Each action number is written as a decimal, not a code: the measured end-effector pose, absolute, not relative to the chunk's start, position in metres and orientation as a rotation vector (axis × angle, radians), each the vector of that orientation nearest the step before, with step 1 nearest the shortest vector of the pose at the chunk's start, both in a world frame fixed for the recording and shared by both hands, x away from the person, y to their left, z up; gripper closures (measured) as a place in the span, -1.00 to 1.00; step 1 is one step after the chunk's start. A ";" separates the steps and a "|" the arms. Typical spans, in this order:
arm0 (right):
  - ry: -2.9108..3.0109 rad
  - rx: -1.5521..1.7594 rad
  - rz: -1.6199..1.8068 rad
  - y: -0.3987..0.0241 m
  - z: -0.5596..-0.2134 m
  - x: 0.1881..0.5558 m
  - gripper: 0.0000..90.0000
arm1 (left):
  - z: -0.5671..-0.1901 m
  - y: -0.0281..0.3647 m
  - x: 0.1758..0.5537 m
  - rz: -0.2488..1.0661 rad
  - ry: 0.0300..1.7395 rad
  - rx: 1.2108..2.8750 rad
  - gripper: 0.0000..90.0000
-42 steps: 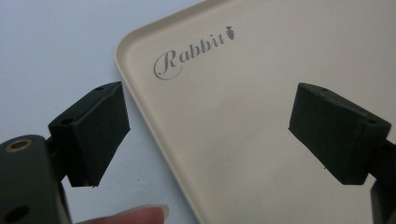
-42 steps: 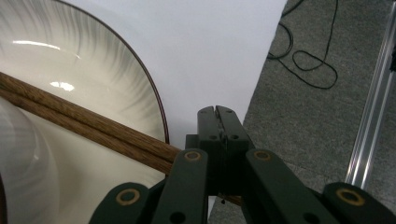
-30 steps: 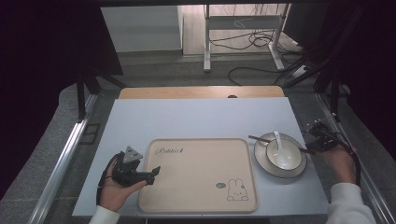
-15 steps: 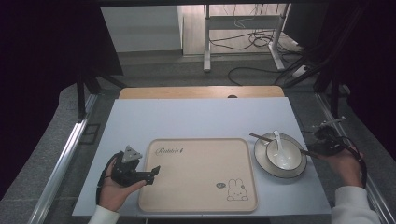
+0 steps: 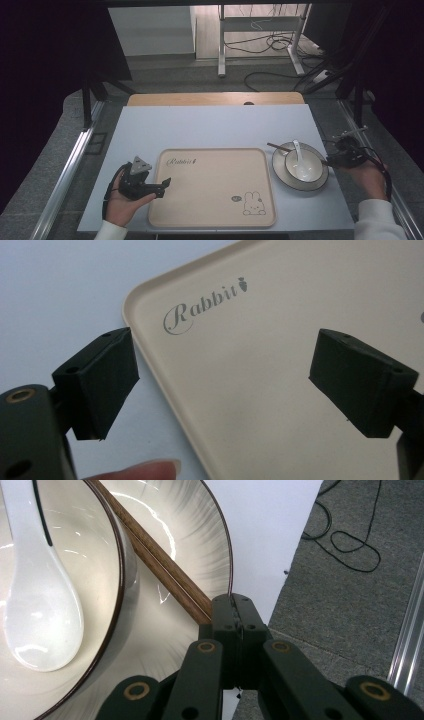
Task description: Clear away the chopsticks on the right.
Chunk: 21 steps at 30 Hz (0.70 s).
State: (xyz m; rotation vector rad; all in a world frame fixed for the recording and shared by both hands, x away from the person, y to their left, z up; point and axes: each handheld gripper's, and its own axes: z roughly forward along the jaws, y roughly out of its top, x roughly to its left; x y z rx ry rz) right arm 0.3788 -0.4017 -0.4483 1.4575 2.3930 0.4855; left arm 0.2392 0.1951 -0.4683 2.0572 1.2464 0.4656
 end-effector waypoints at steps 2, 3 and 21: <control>2.399 1.458 0.482 -0.401 -0.448 0.379 0.99 | -0.468 0.196 0.239 0.467 1.247 2.058 -0.73; 2.402 1.453 0.479 -0.400 -0.448 0.379 0.99 | -0.469 0.196 0.239 0.467 1.248 2.057 -0.73; 2.426 1.439 0.483 -0.401 -0.446 0.378 0.96 | -0.469 0.196 0.239 0.467 1.247 2.064 -0.73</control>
